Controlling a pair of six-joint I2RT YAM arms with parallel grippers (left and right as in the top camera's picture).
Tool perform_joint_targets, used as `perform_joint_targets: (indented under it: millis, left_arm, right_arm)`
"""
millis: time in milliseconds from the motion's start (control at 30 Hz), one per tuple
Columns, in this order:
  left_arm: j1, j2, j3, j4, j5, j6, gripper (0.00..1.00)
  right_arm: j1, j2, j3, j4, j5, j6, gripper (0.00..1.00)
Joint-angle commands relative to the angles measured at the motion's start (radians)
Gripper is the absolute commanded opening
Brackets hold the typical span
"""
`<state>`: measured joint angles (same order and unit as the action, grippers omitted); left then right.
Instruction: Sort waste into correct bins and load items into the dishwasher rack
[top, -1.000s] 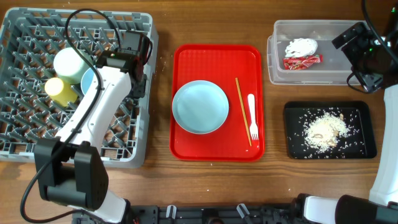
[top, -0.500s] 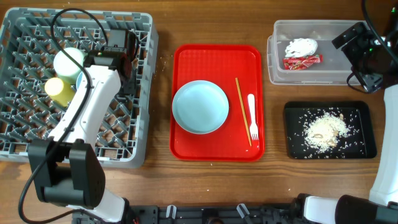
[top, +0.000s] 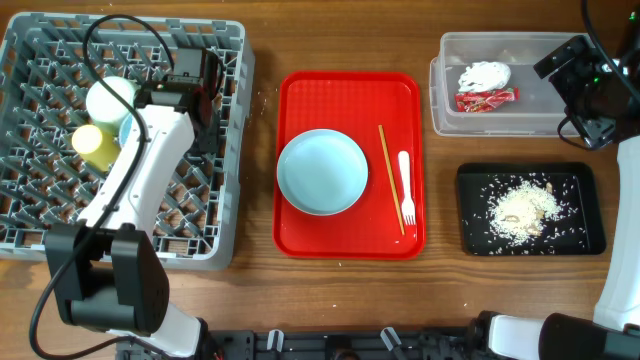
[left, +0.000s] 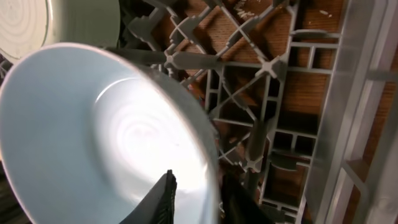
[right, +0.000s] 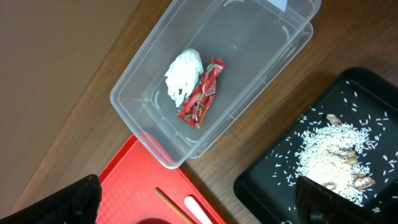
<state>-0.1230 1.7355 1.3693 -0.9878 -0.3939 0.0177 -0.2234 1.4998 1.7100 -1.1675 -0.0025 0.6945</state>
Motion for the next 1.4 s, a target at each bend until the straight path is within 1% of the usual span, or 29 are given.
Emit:
perform_joint_targets:
  millis: [0,33,100,133,167,233,400,600,700,767,867,967,1000,1067,1233,1367]
  left_arm:
    - [0.010,0.013,-0.010,-0.004,-0.007,0.005,0.21]
    - [0.010,0.013,-0.010,-0.004,-0.007,0.005,0.21]
    - [0.010,0.013,-0.010,-0.003,-0.007,0.005,0.16]
    - [0.010,0.013,-0.010,0.002,-0.008,0.005,0.08]
    - [0.010,0.013,-0.010,0.005,-0.008,0.005,0.04]
    - [0.010,0.013,-0.010,0.005,-0.035,0.005,0.04]
    - [0.001,0.013,-0.010,0.011,-0.208,-0.011,0.04]
    - [-0.066,0.013,-0.010,0.016,-0.490,-0.108,0.04]
    - [-0.103,0.013,-0.010,0.021,-0.595,-0.150,0.04]
    - [-0.115,0.013,-0.010,0.019,-0.606,-0.185,0.04]
    - [-0.122,0.005,-0.010,-0.003,-0.574,-0.288,0.04]
    - [-0.121,-0.010,-0.010,-0.019,-0.517,-0.391,0.04]
    - [-0.121,-0.022,-0.010,-0.019,-0.490,-0.450,0.04]
    - [-0.121,-0.037,-0.010,-0.017,-0.439,-0.512,0.04]
    - [-0.121,-0.085,-0.010,0.029,-0.186,-0.650,0.04]
    - [-0.110,-0.112,-0.010,0.092,0.031,-0.675,0.04]
  right_arm:
    - [0.000,0.006,-0.002,0.000,0.001,-0.011,1.00]
    - [0.000,0.006,-0.002,0.000,0.001,-0.011,1.00]
    - [0.000,0.006,-0.002,0.000,0.001,-0.011,1.00]
    - [0.000,0.006,-0.002,0.000,0.001,-0.011,1.00]
    - [0.000,0.006,-0.002,0.000,0.002,-0.011,1.00]
    - [0.000,0.006,-0.002,0.000,0.001,-0.011,1.00]
    - [0.000,0.006,-0.002,0.000,0.001,-0.011,1.00]
    - [0.000,0.006,-0.002,0.000,0.001,-0.011,1.00]
    - [0.000,0.006,-0.002,0.000,0.001,-0.011,1.00]
    - [0.000,0.006,-0.002,0.000,0.001,-0.011,1.00]
    - [0.000,0.006,-0.002,0.000,0.001,-0.011,1.00]
    - [0.000,0.006,-0.002,0.000,0.001,-0.011,1.00]
    - [0.000,0.006,-0.002,0.000,0.002,-0.011,1.00]
    - [0.000,0.006,-0.002,0.000,0.001,-0.011,1.00]
    - [0.000,0.006,-0.002,0.000,0.001,-0.011,1.00]
    - [0.000,0.006,-0.002,0.000,0.001,-0.011,1.00]
